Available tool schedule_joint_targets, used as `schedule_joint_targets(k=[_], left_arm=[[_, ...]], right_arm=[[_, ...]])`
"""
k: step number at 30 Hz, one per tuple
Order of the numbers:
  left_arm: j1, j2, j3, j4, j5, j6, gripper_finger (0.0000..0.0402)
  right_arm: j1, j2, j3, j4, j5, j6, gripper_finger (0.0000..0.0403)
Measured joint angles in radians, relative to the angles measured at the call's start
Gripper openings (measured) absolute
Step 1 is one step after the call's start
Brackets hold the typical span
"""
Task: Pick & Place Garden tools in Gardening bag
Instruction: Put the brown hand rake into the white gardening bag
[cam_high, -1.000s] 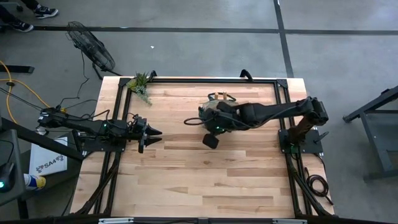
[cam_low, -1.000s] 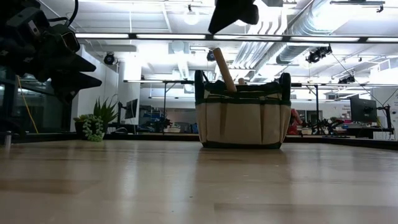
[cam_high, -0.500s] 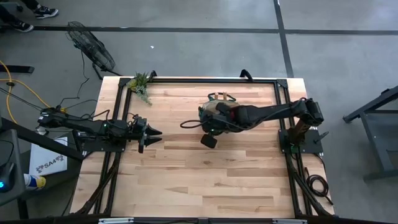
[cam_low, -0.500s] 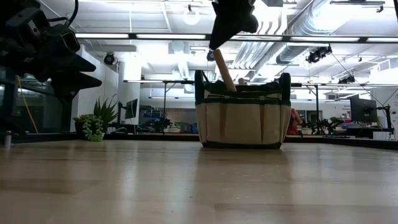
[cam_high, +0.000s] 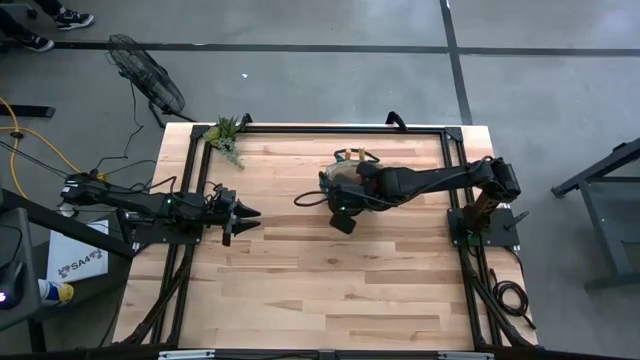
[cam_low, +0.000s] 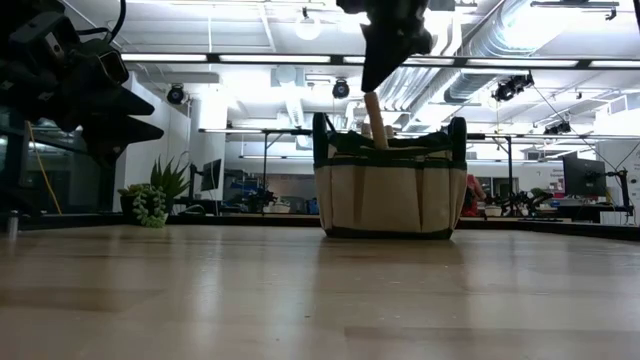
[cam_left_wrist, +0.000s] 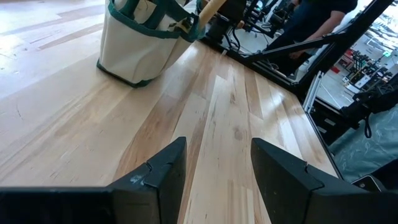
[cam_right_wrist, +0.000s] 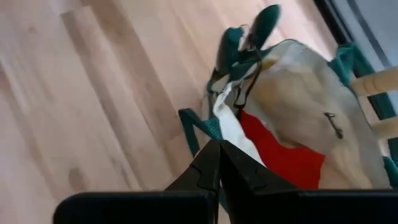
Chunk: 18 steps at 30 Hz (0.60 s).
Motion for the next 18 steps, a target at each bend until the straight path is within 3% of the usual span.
schedule_joint_targets(k=[9, 15, 18], left_arm=[[0.000, 0.000, 0.000, 0.000, 0.000, 0.000, 0.0175], [0.000, 0.000, 0.000, 0.000, 0.000, 0.000, 0.0175], [0.000, 0.000, 0.000, 0.000, 0.000, 0.000, 0.0175]], right_arm=[[-0.034, -0.006, 0.000, -0.096, 0.093, 0.089, 0.0002], [-0.055, -0.016, 0.000, -0.113, 0.090, 0.114, 0.0002], [-0.048, -0.042, 0.000, -0.056, 0.038, 0.091, 0.0002]])
